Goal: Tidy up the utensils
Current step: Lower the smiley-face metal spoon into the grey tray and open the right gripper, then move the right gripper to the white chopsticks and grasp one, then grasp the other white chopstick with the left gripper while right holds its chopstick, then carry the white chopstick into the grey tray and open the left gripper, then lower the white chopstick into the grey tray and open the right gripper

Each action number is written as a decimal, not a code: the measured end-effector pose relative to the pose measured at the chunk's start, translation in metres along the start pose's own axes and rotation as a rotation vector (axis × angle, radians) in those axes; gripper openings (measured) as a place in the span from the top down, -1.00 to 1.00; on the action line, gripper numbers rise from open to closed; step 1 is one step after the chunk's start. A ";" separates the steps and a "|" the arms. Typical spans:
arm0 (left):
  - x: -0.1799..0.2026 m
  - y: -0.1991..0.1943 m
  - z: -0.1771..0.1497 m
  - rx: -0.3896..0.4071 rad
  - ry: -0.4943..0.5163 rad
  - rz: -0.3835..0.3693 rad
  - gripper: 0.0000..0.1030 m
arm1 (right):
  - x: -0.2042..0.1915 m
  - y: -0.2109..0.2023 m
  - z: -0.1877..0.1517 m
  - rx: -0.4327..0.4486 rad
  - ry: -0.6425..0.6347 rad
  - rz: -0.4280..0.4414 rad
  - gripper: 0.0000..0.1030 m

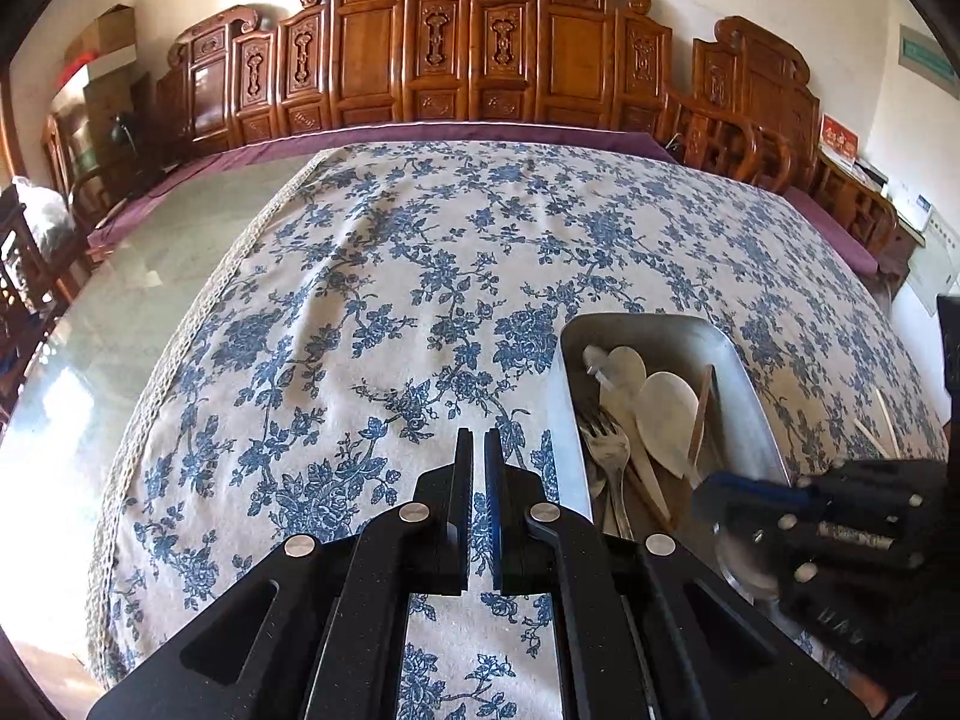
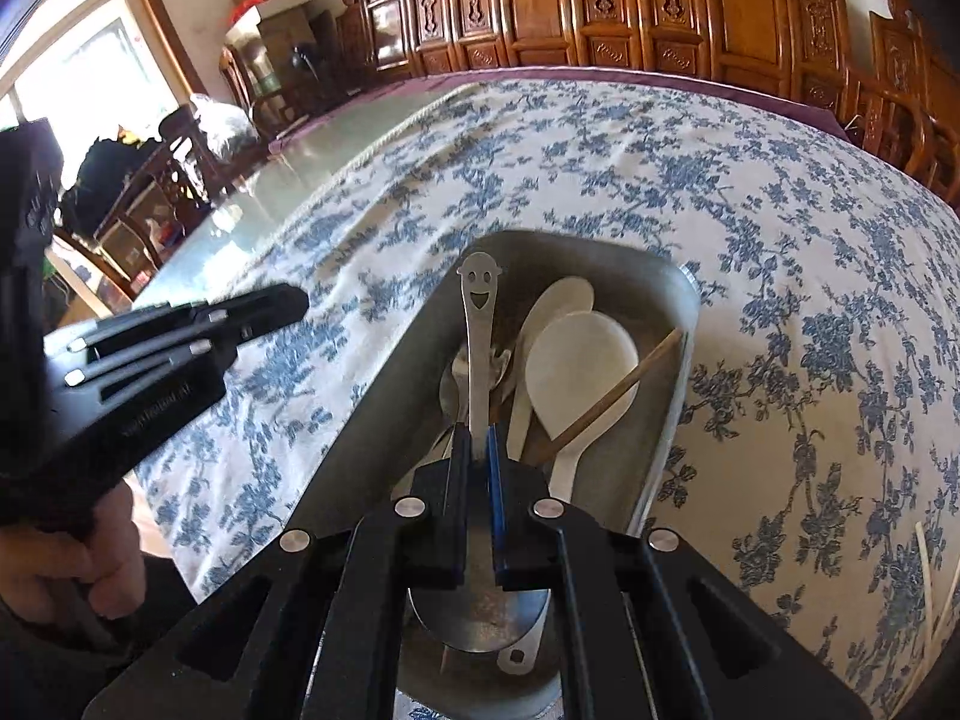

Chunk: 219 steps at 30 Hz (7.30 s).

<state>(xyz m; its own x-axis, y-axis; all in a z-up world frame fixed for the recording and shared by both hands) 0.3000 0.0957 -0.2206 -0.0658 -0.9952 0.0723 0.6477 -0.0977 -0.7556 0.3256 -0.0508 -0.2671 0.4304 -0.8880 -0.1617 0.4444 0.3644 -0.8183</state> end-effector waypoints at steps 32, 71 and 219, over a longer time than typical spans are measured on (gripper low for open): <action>0.044 -0.020 -0.001 0.048 0.031 -0.085 0.19 | 0.070 -0.089 -0.034 0.115 -0.056 -0.138 0.84; 0.226 -0.023 -0.072 -0.076 0.285 -0.177 -0.33 | 0.261 -0.121 -0.169 -0.126 0.057 -0.255 0.58; 0.011 -0.058 -0.010 -0.047 0.068 -0.051 0.62 | 0.026 -0.077 -0.032 0.003 -0.059 -0.052 0.88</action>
<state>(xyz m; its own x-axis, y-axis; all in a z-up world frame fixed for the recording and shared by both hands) 0.2541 0.0908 -0.1820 -0.1504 -0.9863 0.0681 0.6062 -0.1464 -0.7817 0.2771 -0.1110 -0.2256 0.4521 -0.8878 -0.0863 0.4698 0.3193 -0.8230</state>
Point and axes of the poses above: each gripper's, at about its wrist camera, not at the fingertips, and y roughly the way its jaws point, x to its right, z to its top, the point moved 1 cm from there along y, roughly the way its jaws point, and after that the axes turned 4 degrees about -z, right-handed, at the moved point
